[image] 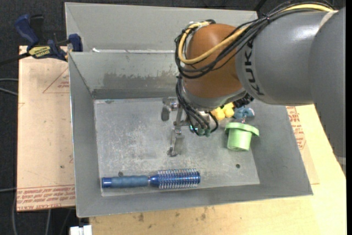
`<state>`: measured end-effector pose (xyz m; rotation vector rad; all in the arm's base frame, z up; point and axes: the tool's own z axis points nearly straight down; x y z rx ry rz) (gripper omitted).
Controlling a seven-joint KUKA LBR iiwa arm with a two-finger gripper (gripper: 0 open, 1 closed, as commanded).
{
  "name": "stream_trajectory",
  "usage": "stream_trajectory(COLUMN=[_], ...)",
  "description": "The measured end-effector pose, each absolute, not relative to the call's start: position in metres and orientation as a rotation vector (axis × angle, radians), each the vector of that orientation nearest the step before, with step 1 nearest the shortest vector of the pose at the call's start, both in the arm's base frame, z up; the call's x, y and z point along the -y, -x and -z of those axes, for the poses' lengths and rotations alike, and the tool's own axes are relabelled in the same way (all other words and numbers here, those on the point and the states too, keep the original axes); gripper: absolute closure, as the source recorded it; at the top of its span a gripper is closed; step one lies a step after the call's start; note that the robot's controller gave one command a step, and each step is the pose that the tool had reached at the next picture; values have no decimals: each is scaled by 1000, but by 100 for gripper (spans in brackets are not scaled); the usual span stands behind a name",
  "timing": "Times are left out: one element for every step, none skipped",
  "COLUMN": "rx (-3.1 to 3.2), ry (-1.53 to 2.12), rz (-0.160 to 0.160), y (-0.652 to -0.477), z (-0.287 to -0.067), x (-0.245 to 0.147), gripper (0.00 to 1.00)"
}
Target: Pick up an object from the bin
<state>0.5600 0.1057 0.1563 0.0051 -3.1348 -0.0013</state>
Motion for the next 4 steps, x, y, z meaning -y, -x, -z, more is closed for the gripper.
stream_trajectory(rx=[3124, 3128, 3114, 3116], ry=[-407, -441, -506, -541], rz=[3, -4, -4, -6], y=[-495, -487, -489, -486], z=[-73, -75, -74, -75], x=[-100, -132, -134, -156], gripper=[0, 0, 0, 0])
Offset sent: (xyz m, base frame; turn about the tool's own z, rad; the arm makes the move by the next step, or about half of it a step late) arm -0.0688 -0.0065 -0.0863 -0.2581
